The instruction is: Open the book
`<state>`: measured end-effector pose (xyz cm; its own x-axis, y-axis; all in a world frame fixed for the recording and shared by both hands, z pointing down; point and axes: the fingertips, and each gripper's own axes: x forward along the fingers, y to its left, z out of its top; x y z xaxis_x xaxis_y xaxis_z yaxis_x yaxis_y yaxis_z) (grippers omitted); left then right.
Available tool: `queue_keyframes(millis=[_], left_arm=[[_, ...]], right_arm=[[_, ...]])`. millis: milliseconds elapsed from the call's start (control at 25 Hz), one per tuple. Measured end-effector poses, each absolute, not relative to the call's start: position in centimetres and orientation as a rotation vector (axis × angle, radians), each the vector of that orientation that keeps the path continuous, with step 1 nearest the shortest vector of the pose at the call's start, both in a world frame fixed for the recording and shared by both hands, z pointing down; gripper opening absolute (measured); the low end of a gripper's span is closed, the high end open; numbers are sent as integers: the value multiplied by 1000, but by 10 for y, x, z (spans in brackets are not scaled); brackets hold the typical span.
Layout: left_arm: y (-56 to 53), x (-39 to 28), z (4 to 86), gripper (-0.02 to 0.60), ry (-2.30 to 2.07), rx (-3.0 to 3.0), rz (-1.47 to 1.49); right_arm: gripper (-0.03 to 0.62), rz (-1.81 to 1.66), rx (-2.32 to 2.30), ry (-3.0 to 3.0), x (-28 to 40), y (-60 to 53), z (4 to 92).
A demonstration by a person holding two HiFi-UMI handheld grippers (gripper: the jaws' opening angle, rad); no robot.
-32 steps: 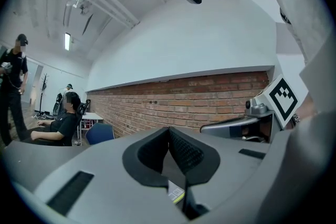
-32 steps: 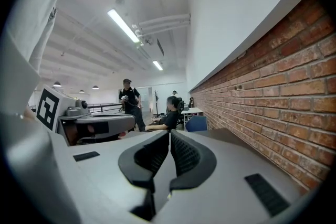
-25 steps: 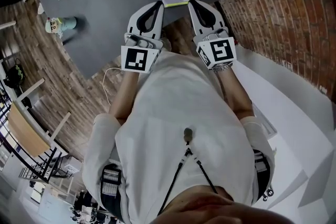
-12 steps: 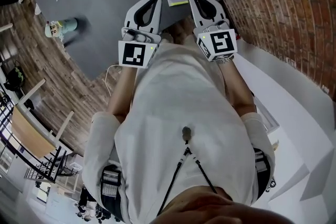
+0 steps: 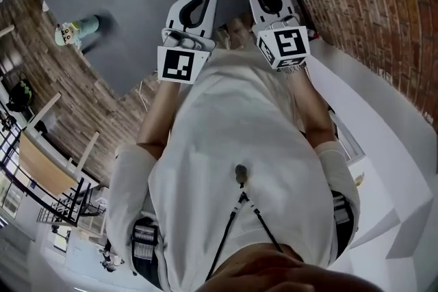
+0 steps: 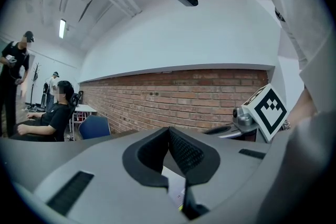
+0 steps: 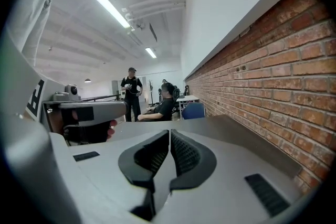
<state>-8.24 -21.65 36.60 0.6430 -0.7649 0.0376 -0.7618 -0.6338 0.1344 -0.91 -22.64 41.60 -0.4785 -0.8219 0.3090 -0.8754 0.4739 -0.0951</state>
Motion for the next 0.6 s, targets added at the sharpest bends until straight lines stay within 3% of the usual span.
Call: queue_keyframes(millis=[600], left_arm=[[-225, -76, 396, 23, -1310, 2661, 4]], right_arm=[[39, 495, 1334, -2467, -20, -236, 499]])
